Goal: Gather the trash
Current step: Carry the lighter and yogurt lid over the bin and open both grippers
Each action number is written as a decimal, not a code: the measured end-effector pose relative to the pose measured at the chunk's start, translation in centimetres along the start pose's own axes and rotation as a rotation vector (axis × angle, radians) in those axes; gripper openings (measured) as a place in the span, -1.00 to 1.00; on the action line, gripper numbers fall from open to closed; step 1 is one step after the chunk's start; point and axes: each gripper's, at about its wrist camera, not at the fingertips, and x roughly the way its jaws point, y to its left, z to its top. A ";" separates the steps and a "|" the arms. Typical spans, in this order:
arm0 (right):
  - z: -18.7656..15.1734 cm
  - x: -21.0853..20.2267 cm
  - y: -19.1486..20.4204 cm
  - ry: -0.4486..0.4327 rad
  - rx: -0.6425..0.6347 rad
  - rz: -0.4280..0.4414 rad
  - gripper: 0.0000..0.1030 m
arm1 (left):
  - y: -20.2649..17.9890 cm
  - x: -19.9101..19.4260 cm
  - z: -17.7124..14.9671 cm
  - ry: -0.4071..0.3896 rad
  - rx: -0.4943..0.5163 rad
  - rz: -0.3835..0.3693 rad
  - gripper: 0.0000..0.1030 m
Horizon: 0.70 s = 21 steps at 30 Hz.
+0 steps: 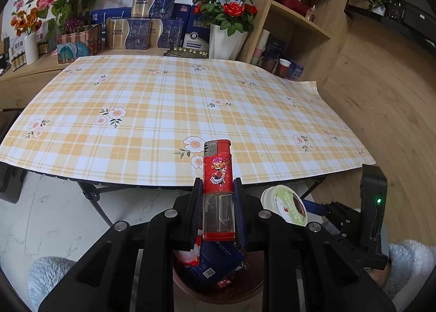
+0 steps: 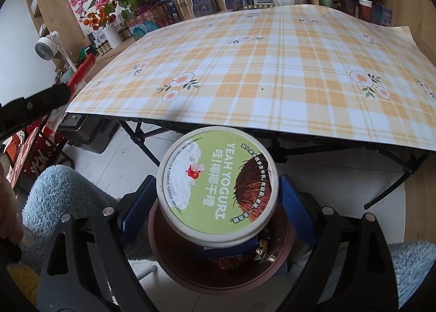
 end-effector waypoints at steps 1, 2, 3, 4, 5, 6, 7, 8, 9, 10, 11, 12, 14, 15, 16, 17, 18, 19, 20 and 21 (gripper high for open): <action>-0.1 0.1 -0.1 -0.002 0.001 -0.004 0.74 | -0.1 0.2 -0.1 0.004 0.006 0.005 -0.57; -0.1 0.1 -0.2 -0.004 0.002 -0.015 0.75 | -0.2 0.5 -0.3 0.010 0.014 0.011 -0.57; -0.2 0.2 -0.3 -0.007 0.001 -0.026 0.76 | -0.3 0.7 -0.5 0.013 0.021 0.014 -0.57; -0.2 0.1 -0.4 -0.009 0.001 -0.036 0.79 | -0.4 1.0 -0.7 0.018 0.031 0.021 -0.57; -0.1 0.2 -0.7 -0.012 0.004 -0.046 0.82 | -0.4 1.2 -0.8 0.022 0.034 0.023 -0.57; -0.1 0.1 -0.9 -0.016 0.008 -0.054 0.83 | -0.3 1.5 -1.1 0.027 0.030 0.018 -0.57; -0.2 0.1 -1.2 -0.022 0.015 -0.068 0.85 | -0.3 1.6 -1.4 0.029 0.019 0.005 -0.57; -0.1 0.1 -1.5 -0.026 0.019 -0.081 0.86 | -0.2 1.7 -1.8 0.029 0.006 -0.016 -0.57; -0.2 0.1 -1.7 -0.031 0.022 -0.096 0.86 | -0.4 1.9 -2.1 0.031 0.006 -0.026 -0.57; -0.3 0.0 -2.2 -0.041 0.029 -0.121 0.87 | -0.5 2.1 -2.4 0.035 0.012 -0.028 -0.57; -0.3 0.0 -2.5 -0.045 0.039 -0.134 0.87 | -0.6 2.3 -2.7 0.042 0.016 -0.030 -0.57; -0.4 -0.1 -3.1 -0.051 0.062 -0.146 0.87 | -0.8 2.5 -2.9 0.049 0.019 -0.031 -0.57; -0.5 -0.2 -3.8 -0.057 0.089 -0.161 0.87 | -0.9 3.2 -3.5 0.070 0.027 -0.033 -0.57; -0.4 -0.3 -4.0 -0.061 0.098 -0.170 0.87 | -0.9 3.5 -3.7 0.079 0.030 -0.033 -0.57; -0.4 -0.3 -4.3 -0.066 0.104 -0.180 0.87 | -0.9 3.8 -3.9 0.091 0.033 -0.034 -0.57; -0.4 -0.4 -4.4 -0.070 0.109 -0.190 0.87 | -0.9 4.0 -4.1 0.097 0.036 -0.034 -0.57; -0.4 -0.4 -4.5 -0.072 0.114 -0.195 0.87 | -0.9 4.4 -4.3 0.107 0.040 -0.033 -0.57; -0.5 -0.5 -4.6 -0.073 0.120 -0.200 0.88 | -0.8 4.6 -4.4 0.113 0.041 -0.032 -0.57; -0.5 -0.5 -4.7 -0.073 0.123 -0.205 0.88 | -0.8 4.8 -4.5 0.121 0.042 -0.033 -0.57; -0.6 -0.5 -4.6 -0.073 0.125 -0.209 0.88 | -0.7 5.2 -4.7 0.133 0.042 -0.032 -0.57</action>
